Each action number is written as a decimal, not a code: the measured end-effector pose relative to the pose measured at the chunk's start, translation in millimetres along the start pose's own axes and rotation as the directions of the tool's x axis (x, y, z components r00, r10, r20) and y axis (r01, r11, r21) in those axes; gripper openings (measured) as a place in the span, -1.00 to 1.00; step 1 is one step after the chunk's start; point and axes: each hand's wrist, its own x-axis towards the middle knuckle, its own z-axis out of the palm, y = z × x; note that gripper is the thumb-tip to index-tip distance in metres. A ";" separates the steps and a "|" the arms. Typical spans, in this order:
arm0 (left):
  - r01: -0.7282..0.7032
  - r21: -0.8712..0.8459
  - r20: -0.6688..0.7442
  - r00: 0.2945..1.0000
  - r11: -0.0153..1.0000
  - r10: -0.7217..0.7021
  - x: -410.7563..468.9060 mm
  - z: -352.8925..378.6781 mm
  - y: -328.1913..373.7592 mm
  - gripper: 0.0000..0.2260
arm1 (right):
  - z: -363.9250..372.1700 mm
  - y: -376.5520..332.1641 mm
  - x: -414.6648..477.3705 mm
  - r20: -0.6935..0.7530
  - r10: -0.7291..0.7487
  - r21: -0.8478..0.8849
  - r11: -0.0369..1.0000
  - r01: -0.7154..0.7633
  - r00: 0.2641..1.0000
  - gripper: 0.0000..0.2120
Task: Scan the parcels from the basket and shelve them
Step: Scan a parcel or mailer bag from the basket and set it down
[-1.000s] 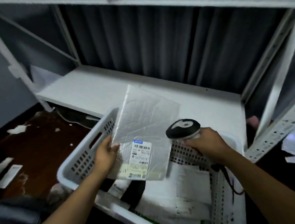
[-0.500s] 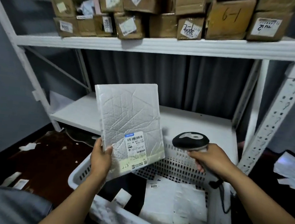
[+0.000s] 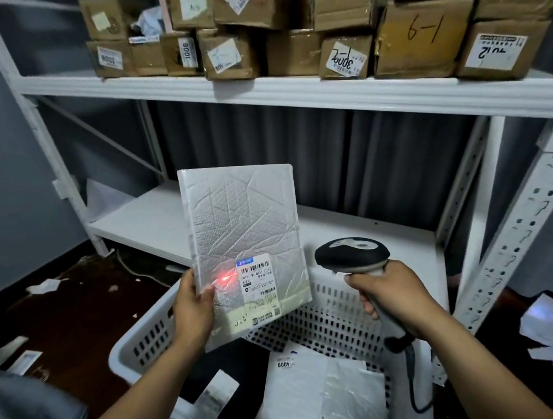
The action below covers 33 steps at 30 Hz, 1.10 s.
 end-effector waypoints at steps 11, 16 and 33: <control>0.046 -0.139 0.041 0.998 0.989 -0.041 15.0 17.1 1.7 -0.73 | -11.7 -0.2 7.6 -0.021 0.020 -0.022 1.000 -0.020 1.000 -0.87; 0.146 -0.252 0.057 0.989 0.957 -0.136 47.6 77.2 16.3 -0.83 | -48.1 5.8 38.6 -0.185 0.038 -0.036 0.998 -0.045 0.982 -0.87; 0.122 0.121 0.422 0.892 0.985 -0.163 172.9 358.7 -23.8 -0.56 | -112.7 133.1 189.5 -0.406 0.321 0.199 0.945 -0.260 0.856 -0.87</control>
